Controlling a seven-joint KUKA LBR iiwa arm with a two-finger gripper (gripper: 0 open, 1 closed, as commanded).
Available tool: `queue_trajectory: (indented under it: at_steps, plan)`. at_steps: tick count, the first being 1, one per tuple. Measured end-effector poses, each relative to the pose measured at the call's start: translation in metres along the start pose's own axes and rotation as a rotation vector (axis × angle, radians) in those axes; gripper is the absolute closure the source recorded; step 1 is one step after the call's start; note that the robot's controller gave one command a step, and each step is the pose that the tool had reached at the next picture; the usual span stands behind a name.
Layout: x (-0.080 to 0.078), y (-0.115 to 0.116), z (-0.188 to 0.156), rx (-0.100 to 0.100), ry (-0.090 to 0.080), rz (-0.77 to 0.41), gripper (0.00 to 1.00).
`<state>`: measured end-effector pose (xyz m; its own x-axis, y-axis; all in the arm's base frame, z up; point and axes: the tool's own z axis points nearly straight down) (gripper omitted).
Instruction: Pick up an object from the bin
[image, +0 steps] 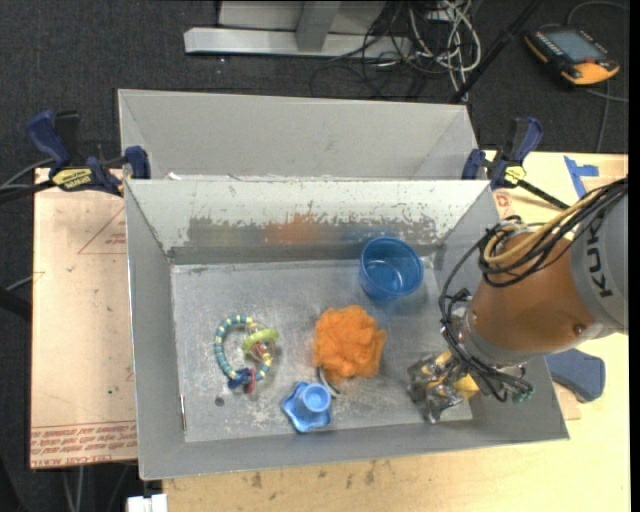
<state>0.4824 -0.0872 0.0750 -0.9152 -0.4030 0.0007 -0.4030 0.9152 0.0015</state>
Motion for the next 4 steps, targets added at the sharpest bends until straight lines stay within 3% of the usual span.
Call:
queue_trajectory:
  at_steps: [1, 2, 3, 4]
  plan:
    - [-0.006, -0.002, -0.002, 0.009, -0.021, -0.001, 0.00]
    - [-0.006, -0.002, -0.002, 0.009, -0.020, -0.001, 0.00]
    - [-0.006, -0.049, 0.003, 0.001, -0.005, -0.080, 0.00]
    - [0.006, -0.066, -0.006, 0.000, -0.008, 0.019, 1.00]
